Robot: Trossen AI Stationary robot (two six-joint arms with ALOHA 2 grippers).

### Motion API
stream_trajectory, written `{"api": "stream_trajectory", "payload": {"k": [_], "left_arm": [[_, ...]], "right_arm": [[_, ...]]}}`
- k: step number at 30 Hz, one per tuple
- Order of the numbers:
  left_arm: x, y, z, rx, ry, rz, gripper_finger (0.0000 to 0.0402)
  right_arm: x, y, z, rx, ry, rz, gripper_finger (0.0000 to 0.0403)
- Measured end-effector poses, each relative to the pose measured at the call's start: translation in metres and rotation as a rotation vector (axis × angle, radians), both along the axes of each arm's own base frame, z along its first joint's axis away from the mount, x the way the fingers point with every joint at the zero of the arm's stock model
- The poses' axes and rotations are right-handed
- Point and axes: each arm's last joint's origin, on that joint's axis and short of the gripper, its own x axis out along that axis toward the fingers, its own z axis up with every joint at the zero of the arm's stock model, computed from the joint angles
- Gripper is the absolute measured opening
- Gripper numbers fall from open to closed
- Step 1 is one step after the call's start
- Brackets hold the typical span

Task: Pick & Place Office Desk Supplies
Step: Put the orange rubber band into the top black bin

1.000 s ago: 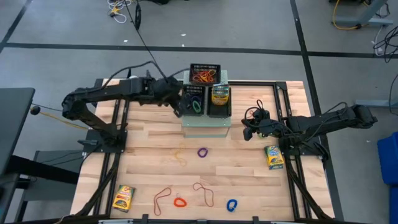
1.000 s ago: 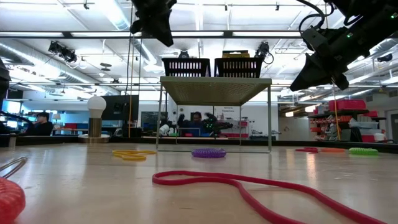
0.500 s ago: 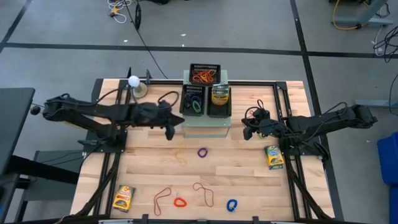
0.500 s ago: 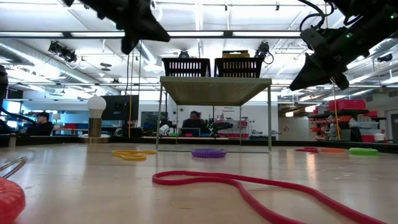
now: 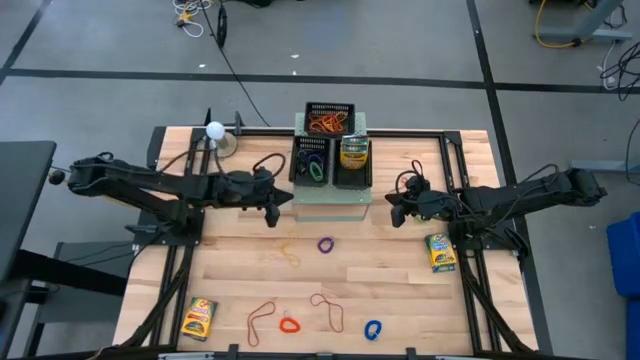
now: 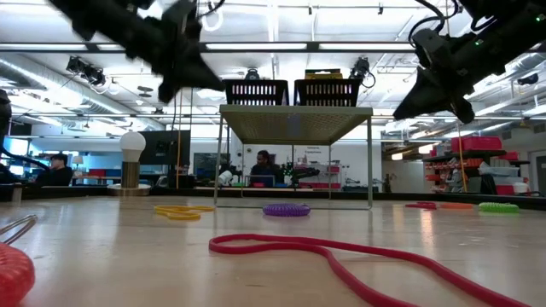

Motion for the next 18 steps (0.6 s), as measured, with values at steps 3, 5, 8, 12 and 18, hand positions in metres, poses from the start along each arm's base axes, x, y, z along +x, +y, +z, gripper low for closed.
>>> {"api": "stream_trajectory", "payload": {"k": [3,5,8,12,18], "left_arm": [[-0.006,-0.003,-0.021,-0.035,-0.116,-0.018,0.0006],[-0.011,-0.008,-0.032,-0.047,-0.187,-0.034,0.0006],[-0.020,-0.013,-0.043,-0.023,-0.253,-0.026,0.0006],[-0.031,-0.014,-0.055,0.023,-0.274,0.026,0.0006],[-0.038,-0.010,-0.059,0.032,-0.345,0.139,0.0006]], "right_arm": [[0.001,0.004,0.003,0.002,-0.023,0.020,0.0004],[0.002,0.007,0.008,-0.001,-0.021,0.045,0.0004],[0.001,0.012,0.017,-0.004,0.012,0.073,0.0007],[-0.003,0.015,0.036,0.008,0.075,0.076,0.0008],[-0.018,0.006,0.047,0.152,0.182,-0.104,0.0008]]}}
